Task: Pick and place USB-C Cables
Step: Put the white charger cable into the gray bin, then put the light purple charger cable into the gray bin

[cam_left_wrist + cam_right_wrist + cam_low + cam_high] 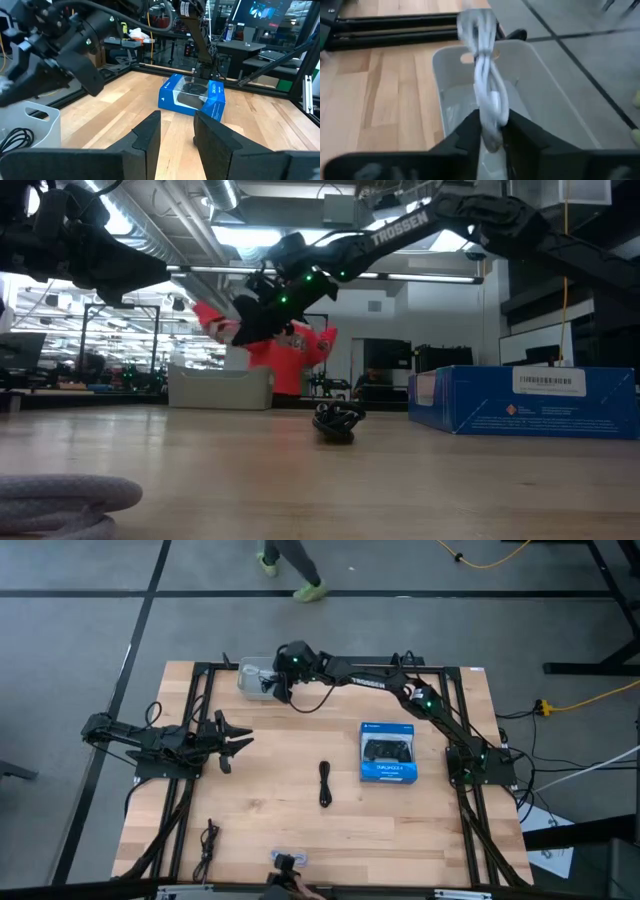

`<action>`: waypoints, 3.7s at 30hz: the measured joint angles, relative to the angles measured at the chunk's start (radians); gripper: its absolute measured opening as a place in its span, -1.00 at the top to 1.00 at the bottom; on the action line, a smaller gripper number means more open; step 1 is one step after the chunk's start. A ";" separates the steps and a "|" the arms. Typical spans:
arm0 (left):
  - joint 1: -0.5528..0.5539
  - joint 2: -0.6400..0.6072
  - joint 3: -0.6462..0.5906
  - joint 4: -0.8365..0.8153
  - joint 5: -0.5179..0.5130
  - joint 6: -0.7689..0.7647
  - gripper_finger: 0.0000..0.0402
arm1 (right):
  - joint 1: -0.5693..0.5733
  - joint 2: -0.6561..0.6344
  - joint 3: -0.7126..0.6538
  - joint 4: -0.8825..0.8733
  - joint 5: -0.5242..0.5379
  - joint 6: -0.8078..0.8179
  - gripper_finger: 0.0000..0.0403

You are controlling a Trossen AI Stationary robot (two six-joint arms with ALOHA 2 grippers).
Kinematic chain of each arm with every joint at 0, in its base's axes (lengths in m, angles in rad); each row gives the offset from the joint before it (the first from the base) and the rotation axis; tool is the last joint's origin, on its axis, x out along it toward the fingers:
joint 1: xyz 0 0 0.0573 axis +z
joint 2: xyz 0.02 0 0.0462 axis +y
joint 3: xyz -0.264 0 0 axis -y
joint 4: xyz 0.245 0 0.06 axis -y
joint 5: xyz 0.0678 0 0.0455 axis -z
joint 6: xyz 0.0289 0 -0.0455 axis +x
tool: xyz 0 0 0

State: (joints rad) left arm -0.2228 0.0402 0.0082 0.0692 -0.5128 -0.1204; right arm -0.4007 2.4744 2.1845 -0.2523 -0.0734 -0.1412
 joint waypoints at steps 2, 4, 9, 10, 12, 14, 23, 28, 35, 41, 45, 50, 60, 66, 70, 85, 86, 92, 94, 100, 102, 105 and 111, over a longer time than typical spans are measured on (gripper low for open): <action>0.000 0.000 0.000 0.000 0.000 0.000 0.45 | 0.001 0.001 0.000 -0.012 0.000 0.001 0.42; 0.000 0.000 0.000 0.000 0.000 0.000 0.45 | 0.000 0.001 0.000 -0.017 0.000 0.001 0.34; 0.000 0.000 0.000 0.000 0.000 0.000 0.45 | 0.000 0.001 0.004 -0.029 0.000 0.028 0.26; 0.000 0.000 0.000 0.000 0.000 0.000 0.45 | 0.000 0.001 0.016 -0.039 0.000 0.052 0.26; 0.000 0.000 0.000 0.000 0.000 0.000 0.45 | 0.001 0.002 0.051 -0.068 0.000 0.121 0.27; 0.000 0.000 0.000 0.000 0.000 0.000 0.45 | 0.005 0.002 0.095 -0.114 -0.026 0.224 0.27; 0.000 0.000 0.000 0.000 0.000 0.000 0.45 | 0.121 -0.036 0.156 -0.458 -0.716 0.381 0.27; 0.000 0.000 0.000 0.000 0.001 0.000 0.45 | 0.261 -0.037 0.155 -0.785 -0.584 0.240 0.27; 0.000 0.000 0.000 0.000 0.001 0.000 0.45 | 0.482 -0.037 0.153 -0.886 -0.149 0.392 0.27; 0.000 0.000 0.000 0.000 0.001 0.000 0.45 | 0.643 -0.037 0.154 -0.790 0.003 0.393 0.27; 0.000 0.000 0.000 0.000 -0.001 0.000 0.45 | 0.724 -0.037 0.154 -0.709 0.071 0.439 0.27; 0.000 0.000 0.000 0.000 0.002 -0.001 0.45 | 0.808 -0.022 0.153 -0.607 0.120 0.503 0.27; 0.000 0.000 0.000 -0.003 0.079 -0.004 0.45 | 0.904 0.069 0.150 -0.418 0.212 0.507 0.27; 0.000 0.000 0.000 -0.010 0.169 -0.010 0.45 | 0.913 0.102 0.149 -0.392 0.212 0.618 0.35; 0.000 0.000 0.000 -0.012 0.192 -0.009 0.45 | 0.910 0.102 0.149 -0.405 0.185 0.634 0.39; 0.000 0.000 0.000 -0.012 0.190 -0.009 0.45 | 0.892 0.103 0.158 -0.541 0.097 0.662 0.41; 0.000 0.000 0.000 -0.012 0.190 -0.009 0.45 | 0.892 0.103 0.158 -0.546 0.095 0.667 0.41; 0.000 0.000 0.000 -0.012 0.189 -0.009 0.45 | 0.890 0.103 0.158 -0.588 0.095 0.721 0.41; 0.000 0.000 0.000 -0.012 0.189 -0.009 0.45 | 0.891 0.103 0.158 -0.585 0.095 0.716 0.41; 0.000 0.000 0.000 -0.012 0.189 -0.009 0.45 | 0.891 0.103 0.158 -0.584 0.095 0.717 0.41; 0.000 0.000 0.000 -0.012 0.189 -0.008 0.45 | 0.891 0.103 0.158 -0.583 0.095 0.717 0.41; 0.000 0.000 0.000 -0.012 0.189 -0.008 0.45 | 0.891 0.103 0.158 -0.583 0.095 0.717 0.41; 0.000 0.000 0.000 -0.012 0.188 -0.008 0.45 | 0.891 0.103 0.158 -0.583 0.098 0.714 0.41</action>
State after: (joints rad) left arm -0.2230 0.0400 0.0086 0.0574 -0.3244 -0.1287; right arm 0.4900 2.5771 2.3425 -0.8355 0.0246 0.5724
